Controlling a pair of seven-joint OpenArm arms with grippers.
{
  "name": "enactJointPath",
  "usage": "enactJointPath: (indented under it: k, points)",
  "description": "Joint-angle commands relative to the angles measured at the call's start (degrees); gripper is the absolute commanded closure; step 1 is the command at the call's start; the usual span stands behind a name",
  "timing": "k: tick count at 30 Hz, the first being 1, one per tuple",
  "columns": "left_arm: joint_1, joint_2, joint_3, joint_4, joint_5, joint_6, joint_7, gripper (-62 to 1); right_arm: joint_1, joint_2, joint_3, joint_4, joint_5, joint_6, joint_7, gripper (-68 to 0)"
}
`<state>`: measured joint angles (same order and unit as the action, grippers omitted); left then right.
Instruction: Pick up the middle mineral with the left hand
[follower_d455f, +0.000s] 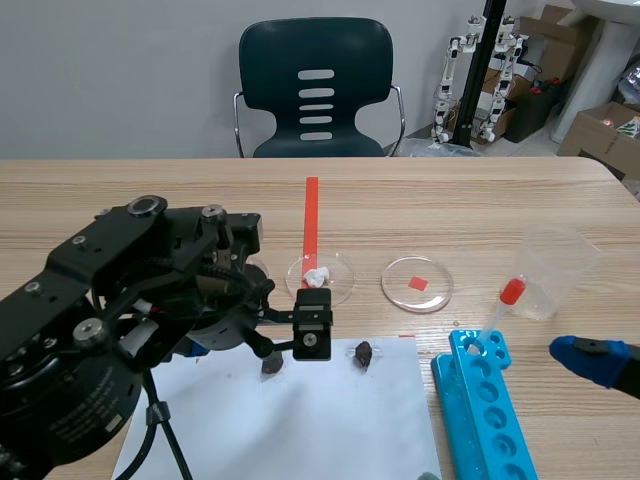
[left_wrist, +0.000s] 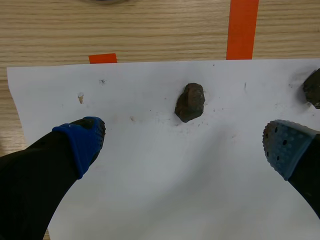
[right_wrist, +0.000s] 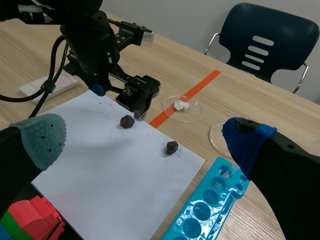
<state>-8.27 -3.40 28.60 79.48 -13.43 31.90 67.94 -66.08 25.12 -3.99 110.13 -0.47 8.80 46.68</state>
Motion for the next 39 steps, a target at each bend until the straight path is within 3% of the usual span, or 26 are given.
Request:
enactJointPath:
  k: [1, 9, 24, 39]
  points:
    - [-1.14, 0.96, 0.11, 0.35, 0.02, 0.52, 0.07, -62.3, 0.22, 0.26, 0.15, 0.66, 0.66, -0.02, 1.05, -67.9]
    - [-4.35, 3.76, 0.11, -5.57, 0.85, 3.54, 0.09, -62.3, 0.22, 0.26, 0.15, 0.66, 0.66, -0.02, 1.05, -67.9]
    - [-9.27, 5.60, 0.09, -17.51, 0.87, 3.52, -0.09, -62.3, 0.22, 0.26, 0.15, 0.66, 0.66, -0.02, 1.05, -67.9]
    - [-9.86, 5.60, 0.11, -18.71, 0.87, 3.52, -0.50, -62.3, 0.22, 0.26, 0.15, 0.66, 0.66, -0.02, 1.05, -67.9]
